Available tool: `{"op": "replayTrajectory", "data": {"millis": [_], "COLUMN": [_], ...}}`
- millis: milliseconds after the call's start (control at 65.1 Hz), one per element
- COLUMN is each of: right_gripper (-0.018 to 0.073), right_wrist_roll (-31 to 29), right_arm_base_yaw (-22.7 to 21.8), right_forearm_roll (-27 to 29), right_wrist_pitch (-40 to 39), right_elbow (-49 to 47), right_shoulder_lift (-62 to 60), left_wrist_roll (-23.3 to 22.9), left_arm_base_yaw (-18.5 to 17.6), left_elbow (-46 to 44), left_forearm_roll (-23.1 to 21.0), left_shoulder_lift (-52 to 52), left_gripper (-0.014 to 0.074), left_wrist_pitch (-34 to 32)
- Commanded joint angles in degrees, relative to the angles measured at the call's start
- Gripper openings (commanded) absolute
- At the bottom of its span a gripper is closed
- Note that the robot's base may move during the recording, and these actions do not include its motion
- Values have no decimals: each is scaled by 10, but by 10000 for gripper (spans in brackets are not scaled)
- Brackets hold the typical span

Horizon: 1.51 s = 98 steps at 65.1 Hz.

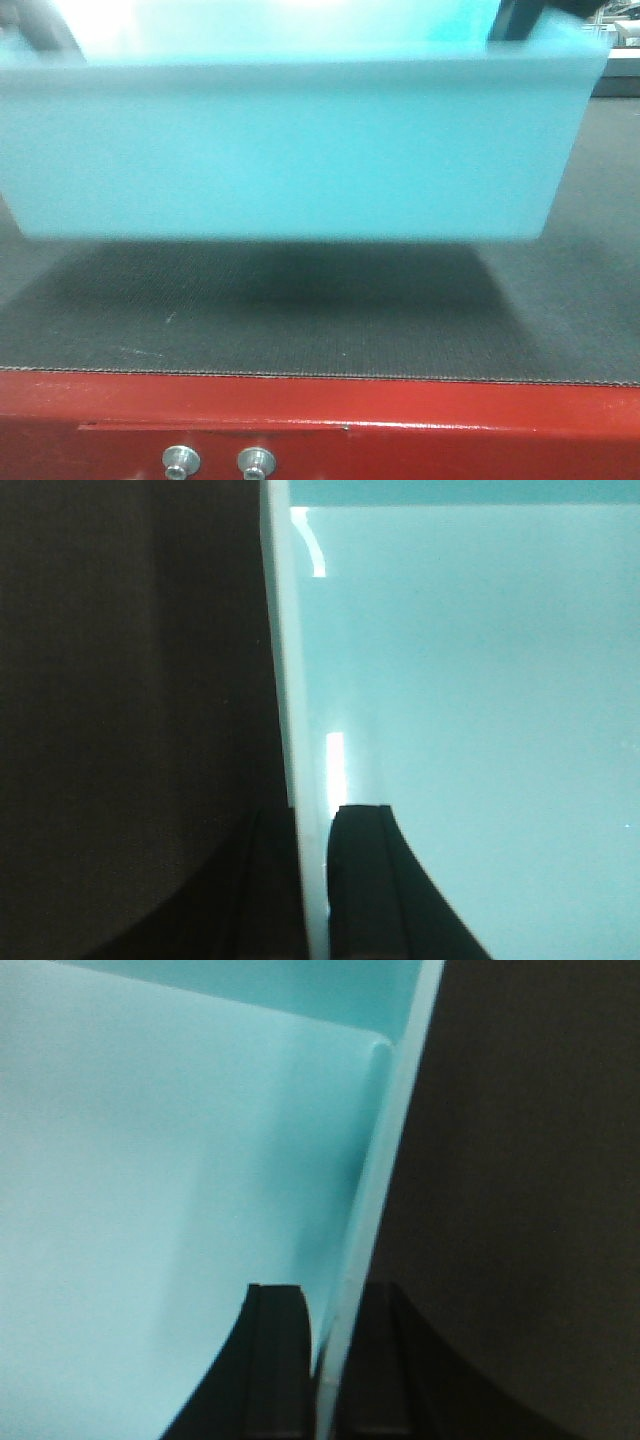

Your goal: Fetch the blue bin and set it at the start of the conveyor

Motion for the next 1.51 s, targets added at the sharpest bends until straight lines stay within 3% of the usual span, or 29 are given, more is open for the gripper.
{"op": "replayTrajectory", "data": {"millis": [0, 200, 261, 323, 507, 568, 768, 891, 999, 1229, 1275, 1490], "right_gripper": [-152, -137, -52, 46, 526, 573, 545, 475, 332, -122, -168, -162], "right_wrist_roll": [-20, -20, -20, -20, -20, -20, -20, -20, -20, -20, -20, -20], "right_arm_base_yaw": [-7, -7, -7, -7, -7, -7, -9, -26, -58, -139, -146, -154], "right_forearm_roll": [-55, -55, -55, -55, -55, -55, -55, -55, -55, -55, -55, -78], "right_wrist_pitch": [-23, -53, -54, -54, -57, -56, -39, -29, -17, -35, -46, -111], "right_elbow": [3, 3, 3, 3, 1, -5, -20, -20, -19, 35, 52, 173], "right_shoulder_lift": [23, 79, 90, 97, 99, 99, 65, 24, -3, -45, -51, -100], "left_wrist_roll": [11, 11, 11, 11, 11, 11, 11, 11, 11, 11, 13, 13], "left_arm_base_yaw": [6, 6, 6, 6, 6, 6, 11, 30, 59, 130, 138, 139], "left_elbow": [3, 3, 3, 3, 3, 3, 3, 3, 4, 52, 73, 174], "left_forearm_roll": [42, 45, 54, 57, 69, 69, 69, 70, 79, 108, 108, 107], "left_shoulder_lift": [24, 73, 80, 85, 84, 81, 38, -14, -53, -106, -112, -147], "left_gripper": [-111, -93, -30, 64, 495, 632, 475, 382, 265, -111, -111, -111], "left_wrist_pitch": [-34, -52, -52, -51, -52, -48, -29, -19, -14, -35, -48, -112]}}
